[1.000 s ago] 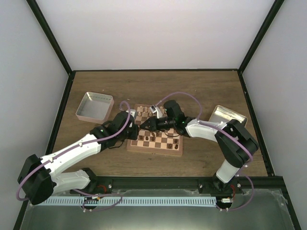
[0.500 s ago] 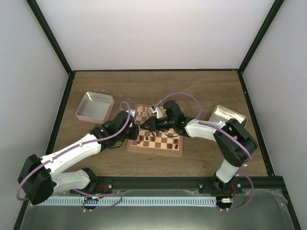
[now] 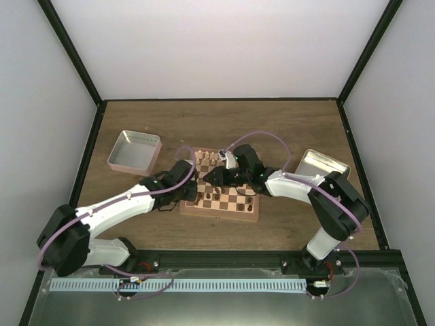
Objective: Set up the chess pieces on the board
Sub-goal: Place the chess piece on the chessboard.
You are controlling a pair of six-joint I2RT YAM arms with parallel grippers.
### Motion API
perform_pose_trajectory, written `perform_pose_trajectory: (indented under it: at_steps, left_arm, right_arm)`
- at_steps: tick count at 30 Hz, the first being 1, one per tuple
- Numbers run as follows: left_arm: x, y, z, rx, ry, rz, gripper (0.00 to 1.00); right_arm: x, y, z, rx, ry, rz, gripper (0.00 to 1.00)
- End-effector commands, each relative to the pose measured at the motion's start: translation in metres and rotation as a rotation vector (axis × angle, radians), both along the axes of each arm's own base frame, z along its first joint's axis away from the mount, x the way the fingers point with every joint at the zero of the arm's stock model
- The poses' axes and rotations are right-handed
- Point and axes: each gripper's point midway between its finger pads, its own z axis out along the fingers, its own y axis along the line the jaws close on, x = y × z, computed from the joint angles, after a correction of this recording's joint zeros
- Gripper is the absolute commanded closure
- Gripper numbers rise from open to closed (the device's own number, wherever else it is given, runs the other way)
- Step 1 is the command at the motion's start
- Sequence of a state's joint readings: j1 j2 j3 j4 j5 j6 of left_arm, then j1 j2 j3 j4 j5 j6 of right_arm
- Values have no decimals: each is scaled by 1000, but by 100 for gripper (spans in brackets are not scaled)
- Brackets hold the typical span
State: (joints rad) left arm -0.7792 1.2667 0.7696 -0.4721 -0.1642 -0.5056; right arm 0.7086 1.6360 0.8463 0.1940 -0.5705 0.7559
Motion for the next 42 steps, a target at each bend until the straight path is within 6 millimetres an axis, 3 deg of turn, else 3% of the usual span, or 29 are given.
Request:
perform_pose_trajectory:
  at_steps: [1,8,26,36,42]
  left_arm:
    - [-2,11,-21,82,60,40,94]
    - [0,7,-42,122,105,29,93]
    - [6,1,-45,134,102,10,83]
    - [8,6,-21,115,53,32,59]
    - [-7,9,-4,51,32,32,55]
  right_arm:
    - [0,-11,2,-46,-43,-40,70]
    - [-1,-20,3,-69,-59,-71,69]
    - [-2,-27,5,-81,-68,-91,70]
    - [-3,-30,7,-86,-69,-101,70]
    - [-2,-38,11,-90,-81,-148,70]
